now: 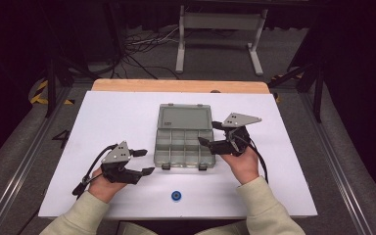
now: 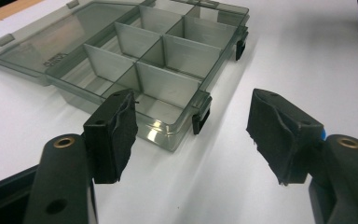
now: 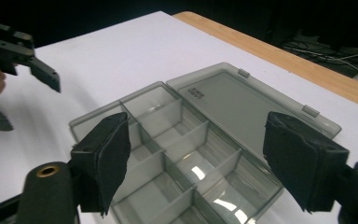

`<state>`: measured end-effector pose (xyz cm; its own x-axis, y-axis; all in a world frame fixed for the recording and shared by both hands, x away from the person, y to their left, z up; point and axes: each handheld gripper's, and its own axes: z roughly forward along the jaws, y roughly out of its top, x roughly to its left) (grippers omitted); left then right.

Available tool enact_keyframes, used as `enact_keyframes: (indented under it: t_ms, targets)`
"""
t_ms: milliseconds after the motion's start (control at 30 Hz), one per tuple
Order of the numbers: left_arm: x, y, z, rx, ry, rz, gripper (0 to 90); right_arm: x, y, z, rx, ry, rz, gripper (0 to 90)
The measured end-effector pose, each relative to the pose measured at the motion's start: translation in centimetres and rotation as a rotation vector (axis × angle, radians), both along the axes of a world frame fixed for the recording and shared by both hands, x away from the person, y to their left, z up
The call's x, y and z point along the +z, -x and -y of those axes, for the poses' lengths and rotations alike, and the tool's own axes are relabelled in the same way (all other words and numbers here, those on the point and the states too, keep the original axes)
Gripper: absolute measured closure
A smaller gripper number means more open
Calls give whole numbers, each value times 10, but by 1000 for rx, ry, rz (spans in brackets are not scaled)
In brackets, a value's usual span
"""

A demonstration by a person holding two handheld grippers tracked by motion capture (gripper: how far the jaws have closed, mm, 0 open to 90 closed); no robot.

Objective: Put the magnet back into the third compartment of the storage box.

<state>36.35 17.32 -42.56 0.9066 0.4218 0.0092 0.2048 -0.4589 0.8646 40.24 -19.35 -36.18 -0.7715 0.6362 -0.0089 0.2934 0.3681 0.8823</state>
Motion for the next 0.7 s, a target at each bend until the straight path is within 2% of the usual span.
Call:
enact_keyframes:
  t_ms: [200,400,467,633,700]
  targets:
    - [2,4,-8,6,15,2,303,3,8,-2,15,-5,-7,199]
    - [3,10,-17,16,62,1,287,10,18,-10,61,-13,8,138]
    - [4,11,-19,36,79,16,240,12,21,-14,76,4,-5,121]
    - [3,11,-22,49,119,11,225,19,30,-25,102,67,-2,100]
    - [3,11,-23,54,135,9,217,20,34,-29,119,95,-14,100]
